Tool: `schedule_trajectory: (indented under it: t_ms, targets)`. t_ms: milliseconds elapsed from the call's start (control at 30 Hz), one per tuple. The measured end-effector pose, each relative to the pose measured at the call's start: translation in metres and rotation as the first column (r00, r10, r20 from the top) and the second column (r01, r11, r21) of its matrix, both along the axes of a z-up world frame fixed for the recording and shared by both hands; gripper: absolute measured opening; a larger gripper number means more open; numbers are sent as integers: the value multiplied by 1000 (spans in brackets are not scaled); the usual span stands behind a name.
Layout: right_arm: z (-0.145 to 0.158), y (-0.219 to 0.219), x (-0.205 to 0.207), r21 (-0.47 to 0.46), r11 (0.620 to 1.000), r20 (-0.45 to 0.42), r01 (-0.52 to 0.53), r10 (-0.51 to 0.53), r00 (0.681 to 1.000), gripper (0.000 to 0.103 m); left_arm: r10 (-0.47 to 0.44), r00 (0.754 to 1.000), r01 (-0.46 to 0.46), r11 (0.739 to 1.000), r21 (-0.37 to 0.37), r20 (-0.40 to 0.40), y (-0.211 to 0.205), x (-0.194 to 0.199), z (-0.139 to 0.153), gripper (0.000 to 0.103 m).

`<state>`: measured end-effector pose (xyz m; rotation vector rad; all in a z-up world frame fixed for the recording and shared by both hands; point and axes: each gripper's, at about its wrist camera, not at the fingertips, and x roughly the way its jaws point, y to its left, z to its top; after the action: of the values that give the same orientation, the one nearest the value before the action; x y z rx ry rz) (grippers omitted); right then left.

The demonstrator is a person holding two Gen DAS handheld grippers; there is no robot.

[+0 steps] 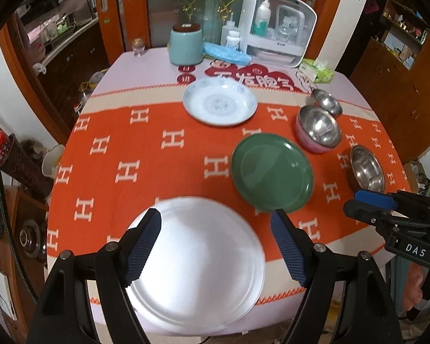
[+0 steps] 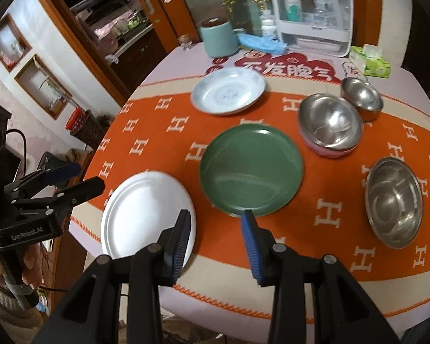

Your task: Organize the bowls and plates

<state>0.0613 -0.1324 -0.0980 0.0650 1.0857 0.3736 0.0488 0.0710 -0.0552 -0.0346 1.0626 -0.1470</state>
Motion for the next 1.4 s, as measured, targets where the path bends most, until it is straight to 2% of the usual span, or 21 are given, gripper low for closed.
schedule_trajectory:
  t_ms: [200, 367, 667, 867, 1167, 1333, 1400]
  targets:
    - [9, -33, 18, -6, 998, 30, 55, -55, 998, 37, 6, 999, -6, 1000, 12, 39, -15, 24, 11, 82]
    - [2, -54, 38, -28, 995, 26, 101, -100, 995, 37, 4, 999, -5, 1000, 30, 34, -26, 48, 2, 82]
    - [-38, -78, 77, -40, 988, -61, 150, -153, 986, 37, 9, 998, -7, 999, 33, -58, -42, 99, -45, 82]
    - [-70, -81, 94, -11, 988, -148, 152, -152, 977, 37, 2, 990, 2, 1000, 29, -139, -49, 128, -81, 82]
    - [-109, -84, 115, -2, 985, -246, 174, -170, 954, 37, -14, 966, 17, 1000, 6, -256, -49, 157, -133, 82]
    - [-118, -83, 122, 21, 984, -279, 177, -164, 946, 36, -38, 949, 32, 999, -26, -313, -48, 163, -151, 78]
    - [-122, -83, 125, 29, 983, -297, 179, -162, 941, 33, -44, 943, 34, 999, -36, -330, -47, 163, -157, 77]
